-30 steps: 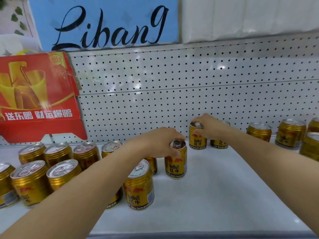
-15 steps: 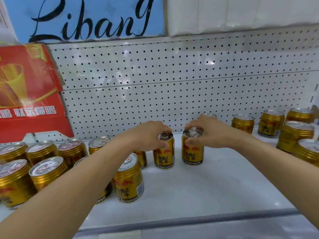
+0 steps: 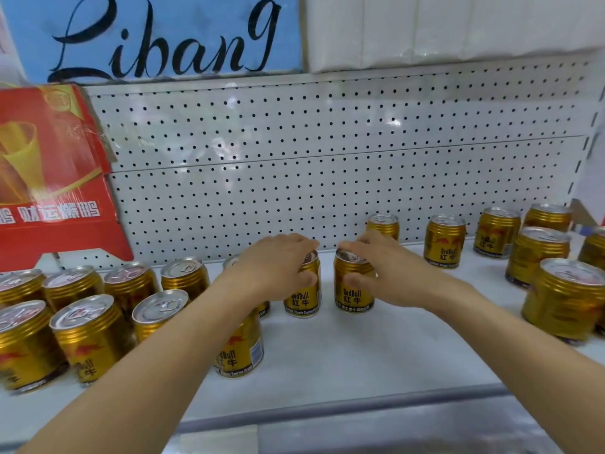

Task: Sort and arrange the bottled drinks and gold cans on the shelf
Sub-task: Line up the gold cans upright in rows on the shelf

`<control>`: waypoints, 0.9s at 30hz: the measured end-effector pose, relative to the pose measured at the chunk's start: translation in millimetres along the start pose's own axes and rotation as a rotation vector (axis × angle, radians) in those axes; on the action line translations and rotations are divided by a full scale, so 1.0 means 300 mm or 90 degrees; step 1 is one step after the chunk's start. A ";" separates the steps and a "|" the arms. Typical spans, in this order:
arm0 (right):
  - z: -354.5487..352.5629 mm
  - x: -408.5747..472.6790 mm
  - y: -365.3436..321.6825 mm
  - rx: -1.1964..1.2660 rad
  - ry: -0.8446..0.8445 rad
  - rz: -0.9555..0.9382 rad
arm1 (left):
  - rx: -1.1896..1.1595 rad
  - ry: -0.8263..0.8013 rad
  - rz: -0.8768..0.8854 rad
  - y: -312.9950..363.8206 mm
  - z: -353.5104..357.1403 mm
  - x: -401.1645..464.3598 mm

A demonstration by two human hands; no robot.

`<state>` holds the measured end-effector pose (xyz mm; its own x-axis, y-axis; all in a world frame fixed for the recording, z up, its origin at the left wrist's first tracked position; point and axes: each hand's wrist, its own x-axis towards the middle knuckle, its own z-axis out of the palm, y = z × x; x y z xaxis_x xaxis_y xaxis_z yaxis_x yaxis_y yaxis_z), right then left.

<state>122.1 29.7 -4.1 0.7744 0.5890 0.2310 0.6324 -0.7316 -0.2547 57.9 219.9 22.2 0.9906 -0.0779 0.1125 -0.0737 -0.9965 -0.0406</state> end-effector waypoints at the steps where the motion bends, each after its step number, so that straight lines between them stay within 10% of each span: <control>1: 0.009 -0.019 0.002 -0.003 0.024 -0.005 | 0.031 0.036 0.001 0.013 0.011 -0.013; 14: 0.065 -0.287 0.114 0.058 0.383 -0.038 | -0.163 0.405 0.033 0.281 0.177 -0.161; 27: 0.134 -0.473 0.180 0.016 0.412 0.087 | -0.220 0.344 0.063 0.415 0.287 -0.182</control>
<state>47.2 -79.5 -88.3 0.6850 0.1610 0.7105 0.5359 -0.7721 -0.3417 4.5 102.8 -74.5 0.7860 -0.0846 0.6124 -0.2837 -0.9295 0.2356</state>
